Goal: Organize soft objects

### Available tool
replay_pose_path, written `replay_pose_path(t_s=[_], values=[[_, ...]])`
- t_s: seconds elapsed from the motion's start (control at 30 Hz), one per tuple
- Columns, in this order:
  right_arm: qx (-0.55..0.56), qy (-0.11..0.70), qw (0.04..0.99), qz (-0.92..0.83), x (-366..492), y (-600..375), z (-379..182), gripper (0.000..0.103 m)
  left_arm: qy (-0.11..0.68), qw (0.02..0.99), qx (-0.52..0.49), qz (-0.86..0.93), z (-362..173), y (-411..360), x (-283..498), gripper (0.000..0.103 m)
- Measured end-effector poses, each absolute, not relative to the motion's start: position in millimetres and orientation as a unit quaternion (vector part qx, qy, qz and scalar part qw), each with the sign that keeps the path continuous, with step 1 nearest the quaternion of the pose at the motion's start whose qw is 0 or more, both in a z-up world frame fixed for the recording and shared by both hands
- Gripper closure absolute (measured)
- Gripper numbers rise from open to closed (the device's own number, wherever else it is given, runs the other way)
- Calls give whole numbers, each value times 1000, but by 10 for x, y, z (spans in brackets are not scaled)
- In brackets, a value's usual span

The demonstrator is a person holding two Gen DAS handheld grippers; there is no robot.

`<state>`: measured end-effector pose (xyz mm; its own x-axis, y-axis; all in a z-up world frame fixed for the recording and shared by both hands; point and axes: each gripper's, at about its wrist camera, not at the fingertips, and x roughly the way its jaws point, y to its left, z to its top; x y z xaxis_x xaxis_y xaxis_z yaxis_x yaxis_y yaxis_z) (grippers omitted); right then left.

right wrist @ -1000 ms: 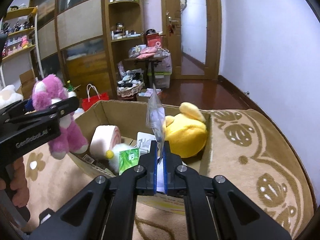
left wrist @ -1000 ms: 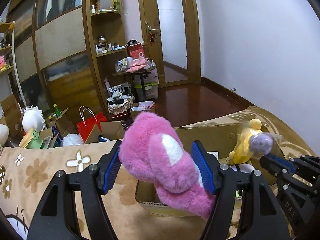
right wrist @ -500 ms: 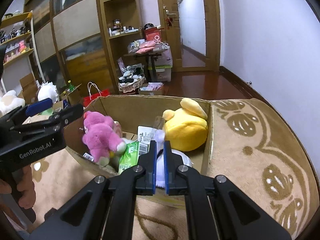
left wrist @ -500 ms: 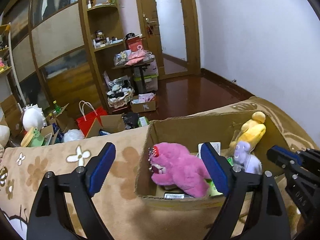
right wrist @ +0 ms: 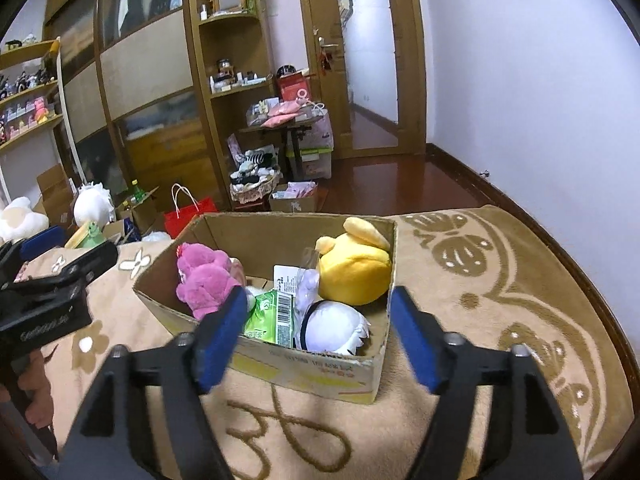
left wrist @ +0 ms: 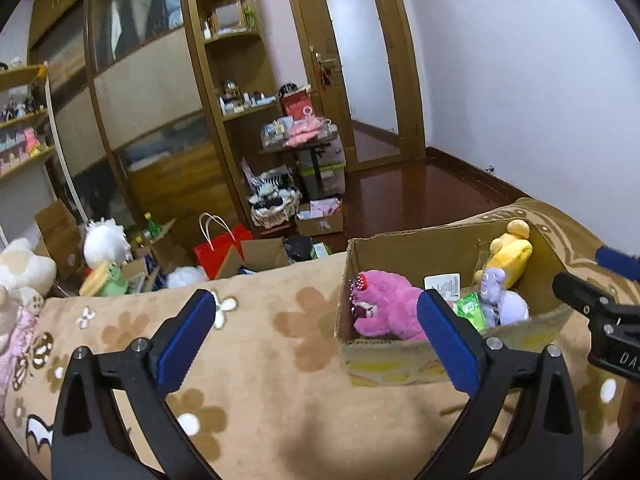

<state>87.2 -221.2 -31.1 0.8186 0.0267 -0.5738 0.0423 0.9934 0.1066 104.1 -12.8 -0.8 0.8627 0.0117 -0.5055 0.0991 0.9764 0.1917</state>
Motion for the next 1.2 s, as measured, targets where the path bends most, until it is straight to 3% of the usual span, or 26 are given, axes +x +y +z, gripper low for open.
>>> replay_pose_path(t_s=[0.13, 0.73, 1.2], values=[[49, 285, 957, -7, 729, -2166, -184, 0, 254, 961, 103, -24, 104, -95, 854, 2], [41, 239, 970, -18, 3, -2216, 288, 0, 241, 968, 64, -5, 461, 316, 168, 2], [52, 255, 965, -33, -94, -2347, 207, 0, 255, 965, 66, -7, 338, 378, 147, 2]])
